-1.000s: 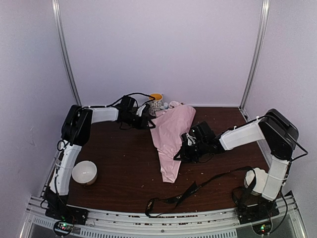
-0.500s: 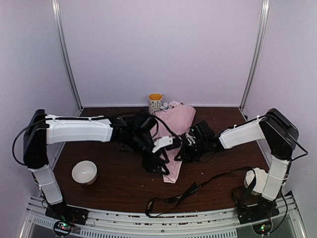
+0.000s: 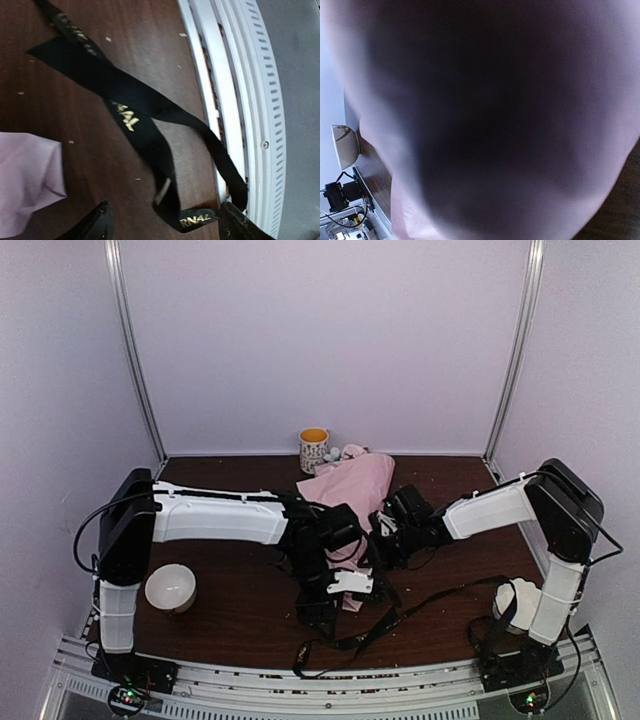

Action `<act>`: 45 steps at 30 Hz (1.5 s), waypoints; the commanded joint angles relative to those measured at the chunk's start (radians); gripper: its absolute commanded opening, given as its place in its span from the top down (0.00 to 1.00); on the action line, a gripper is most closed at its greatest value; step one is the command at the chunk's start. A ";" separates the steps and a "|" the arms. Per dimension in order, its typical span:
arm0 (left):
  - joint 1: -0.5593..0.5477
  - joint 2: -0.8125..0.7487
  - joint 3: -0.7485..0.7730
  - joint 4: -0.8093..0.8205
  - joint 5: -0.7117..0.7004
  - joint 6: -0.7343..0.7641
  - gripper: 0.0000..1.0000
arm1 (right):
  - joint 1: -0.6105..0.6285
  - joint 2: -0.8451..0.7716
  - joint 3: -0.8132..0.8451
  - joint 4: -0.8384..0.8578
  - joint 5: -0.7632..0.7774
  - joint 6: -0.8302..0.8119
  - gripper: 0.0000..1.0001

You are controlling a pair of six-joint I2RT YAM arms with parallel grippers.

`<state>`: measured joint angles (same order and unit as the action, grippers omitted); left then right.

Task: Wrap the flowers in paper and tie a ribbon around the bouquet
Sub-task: Pick up the ribbon from the center of the board.

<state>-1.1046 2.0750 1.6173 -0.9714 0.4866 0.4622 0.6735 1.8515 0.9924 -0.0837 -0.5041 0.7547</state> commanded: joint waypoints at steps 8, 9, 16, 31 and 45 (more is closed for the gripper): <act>-0.108 0.177 0.095 -0.203 -0.238 0.024 0.29 | -0.003 -0.021 0.044 -0.070 0.059 -0.059 1.00; -0.109 0.187 0.098 -0.204 -0.241 0.016 0.34 | -0.003 -0.022 0.039 -0.068 0.059 -0.061 1.00; -0.096 0.069 0.025 -0.098 -0.324 -0.063 1.00 | -0.003 -0.045 0.047 -0.082 0.041 -0.068 1.00; 0.475 -0.296 -0.603 0.801 -0.290 -0.676 1.00 | -0.012 -0.118 0.163 -0.216 -0.016 -0.091 1.00; 0.843 -0.275 -0.342 1.248 -0.399 -0.939 1.00 | -0.006 -0.132 0.093 -0.200 -0.006 -0.075 1.00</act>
<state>-0.3073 1.9072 1.2396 0.0418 0.0677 -0.4316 0.6670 1.7527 1.1118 -0.2996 -0.5167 0.6800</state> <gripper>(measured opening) 0.014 0.006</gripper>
